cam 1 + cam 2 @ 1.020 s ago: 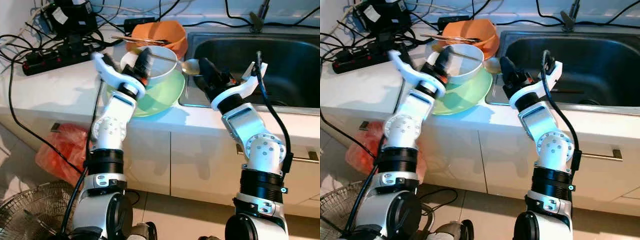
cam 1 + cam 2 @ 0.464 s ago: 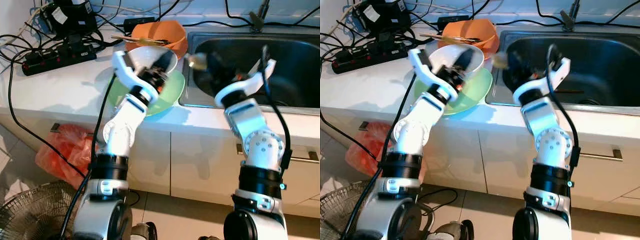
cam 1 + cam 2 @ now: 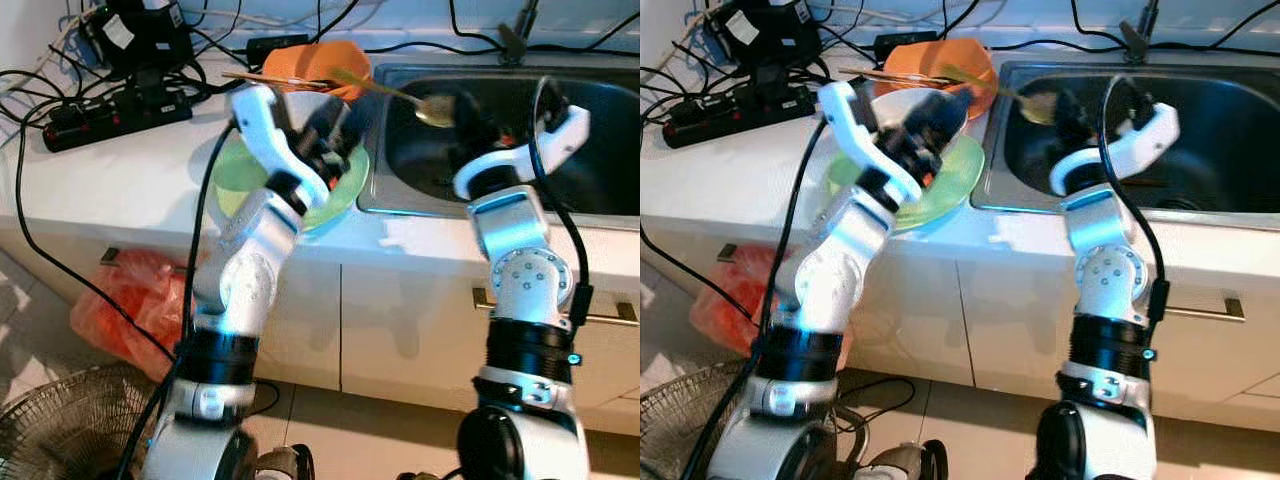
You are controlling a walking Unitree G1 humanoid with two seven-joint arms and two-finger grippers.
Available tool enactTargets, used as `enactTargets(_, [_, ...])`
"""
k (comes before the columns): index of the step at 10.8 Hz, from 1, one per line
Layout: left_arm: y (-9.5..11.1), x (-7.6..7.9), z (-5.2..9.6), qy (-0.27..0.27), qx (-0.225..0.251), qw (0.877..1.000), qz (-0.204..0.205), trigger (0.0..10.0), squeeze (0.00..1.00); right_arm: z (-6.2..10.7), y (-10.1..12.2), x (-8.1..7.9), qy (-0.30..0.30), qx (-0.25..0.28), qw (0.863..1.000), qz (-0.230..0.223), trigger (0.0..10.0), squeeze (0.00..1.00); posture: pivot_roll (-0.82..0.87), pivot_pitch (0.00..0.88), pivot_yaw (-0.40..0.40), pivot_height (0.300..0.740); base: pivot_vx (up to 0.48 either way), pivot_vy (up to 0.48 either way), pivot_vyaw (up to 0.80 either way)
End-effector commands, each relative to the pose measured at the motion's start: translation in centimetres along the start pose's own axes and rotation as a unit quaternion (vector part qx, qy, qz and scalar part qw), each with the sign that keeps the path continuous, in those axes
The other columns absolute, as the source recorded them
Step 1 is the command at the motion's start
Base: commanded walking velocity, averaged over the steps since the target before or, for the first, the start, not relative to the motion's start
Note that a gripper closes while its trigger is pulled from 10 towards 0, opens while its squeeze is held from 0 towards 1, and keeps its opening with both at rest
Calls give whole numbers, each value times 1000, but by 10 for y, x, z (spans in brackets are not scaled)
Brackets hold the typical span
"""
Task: Kitchen organization
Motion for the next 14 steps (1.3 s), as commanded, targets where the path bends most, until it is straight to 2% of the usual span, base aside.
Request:
enactTargets(1, [-2,0,4,0,-4,1000,-23,10000,1000,-5,11,-1,-9,25,1000,13,0,0,-13,94,100,740,0,0,0])
enactTargets(3, [-7,2,9,3,-10,999,-30,10000,1000,-5,30,17,-51,62,996,47,0,0,-14,97,97,740,0,0,0])
enactTargets(5, [-7,4,9,5,-11,999,-41,10000,1000,-4,44,34,-89,81,983,137,0,0,-15,100,96,740,0,0,0])
enactTargets(6, [-6,6,8,1,-21,996,-81,10000,1000,-2,46,47,-123,66,958,249,0,0,-14,99,96,740,0,0,0])
enactTargets(7, [-14,-1,11,12,-53,991,-122,10000,1000,2,42,60,-146,44,937,313,0,0,-13,100,95,740,0,0,0])
enactTargets(8, [-26,-8,15,19,-109,979,-170,10000,1000,3,35,66,-145,24,930,336,0,0,-14,101,94,740,0,0,0])
enactTargets(9, [-28,-6,17,5,-122,976,-178,10000,1000,4,31,69,-142,14,927,346,0,0,-11,103,93,740,0,0,0])
enactTargets(10, [-32,-4,20,-10,-139,974,-176,10000,1000,5,22,75,-135,-9,913,384,0,0,-11,103,92,740,0,0,0])
enactTargets(11, [-38,-6,24,-9,-153,971,-185,10000,969,8,14,82,-132,-26,907,400,0,0,-5,101,89,740,0,0,0])
enactTargets(12, [-40,-6,25,-12,-159,970,-183,10000,890,9,8,86,-131,-39,907,398,0,0,-3,100,89,740,0,0,0])
enactTargets(13, [-41,-3,25,-23,-166,969,-182,10000,863,11,-4,89,-118,-71,905,403,980,0,-1,99,87,740,0,0,0])
enactTargets(14, [-43,-1,26,-28,-171,967,-185,10000,851,11,-8,91,-116,-79,901,411,6235,0,0,99,87,740,0,0,0])
Point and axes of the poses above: a point about 5 cm out from each wrist's last joint towards the gripper, its own z axis pointing back from the gripper into the wrist, its own y axis along the axis of the wrist's last joint, x = y × z, the point moved 1 cm from there along -z, pointing out of the wrist towards the gripper, and after that the axes turned 5 degrees about z, right-handed, at the moved point
